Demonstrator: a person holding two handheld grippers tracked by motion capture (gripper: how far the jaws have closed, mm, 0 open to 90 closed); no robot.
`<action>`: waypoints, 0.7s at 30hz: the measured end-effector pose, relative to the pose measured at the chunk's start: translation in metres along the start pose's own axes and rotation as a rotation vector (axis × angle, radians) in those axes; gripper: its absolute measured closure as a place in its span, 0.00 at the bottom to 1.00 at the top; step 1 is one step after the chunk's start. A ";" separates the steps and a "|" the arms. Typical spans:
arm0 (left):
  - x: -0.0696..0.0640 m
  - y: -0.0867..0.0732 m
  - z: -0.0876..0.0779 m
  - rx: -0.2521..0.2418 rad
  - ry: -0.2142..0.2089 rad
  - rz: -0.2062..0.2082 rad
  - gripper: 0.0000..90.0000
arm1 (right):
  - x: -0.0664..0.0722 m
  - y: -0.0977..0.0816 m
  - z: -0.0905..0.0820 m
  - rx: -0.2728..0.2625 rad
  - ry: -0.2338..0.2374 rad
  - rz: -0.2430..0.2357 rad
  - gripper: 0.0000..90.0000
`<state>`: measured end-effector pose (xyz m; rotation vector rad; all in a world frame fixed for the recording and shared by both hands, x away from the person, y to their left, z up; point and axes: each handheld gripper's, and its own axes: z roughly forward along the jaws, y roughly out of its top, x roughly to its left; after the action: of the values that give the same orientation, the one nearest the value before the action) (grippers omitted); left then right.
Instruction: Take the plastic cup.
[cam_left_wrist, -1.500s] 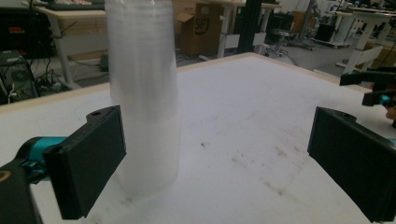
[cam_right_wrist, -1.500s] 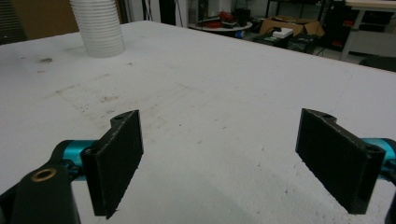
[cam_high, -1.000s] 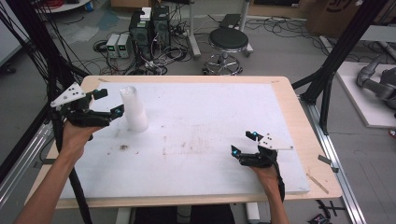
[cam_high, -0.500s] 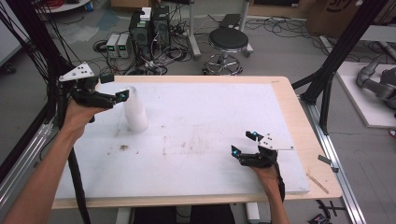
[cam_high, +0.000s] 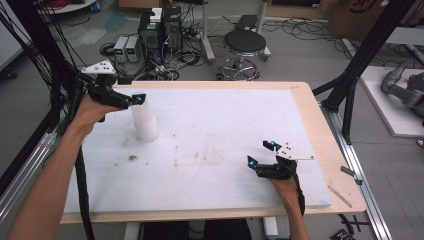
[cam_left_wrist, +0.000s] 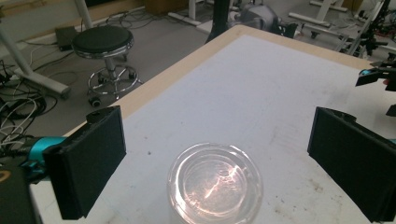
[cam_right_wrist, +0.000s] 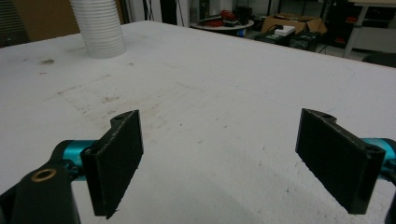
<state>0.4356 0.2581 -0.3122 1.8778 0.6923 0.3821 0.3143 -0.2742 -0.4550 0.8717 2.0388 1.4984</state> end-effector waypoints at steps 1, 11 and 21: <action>0.001 0.000 0.002 0.014 0.004 0.004 0.05 | 0.000 0.000 0.000 -0.004 -0.003 0.000 0.17; -0.001 -0.006 0.017 0.173 0.040 0.050 0.05 | 0.001 0.000 0.000 0.001 -0.006 -0.004 0.17; 0.001 -0.010 0.022 0.243 0.037 0.039 0.15 | 0.001 0.000 0.000 0.002 -0.008 -0.003 0.17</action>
<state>0.4457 0.2453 -0.3304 2.1211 0.7550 0.3716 0.3140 -0.2736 -0.4550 0.8737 2.0357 1.4888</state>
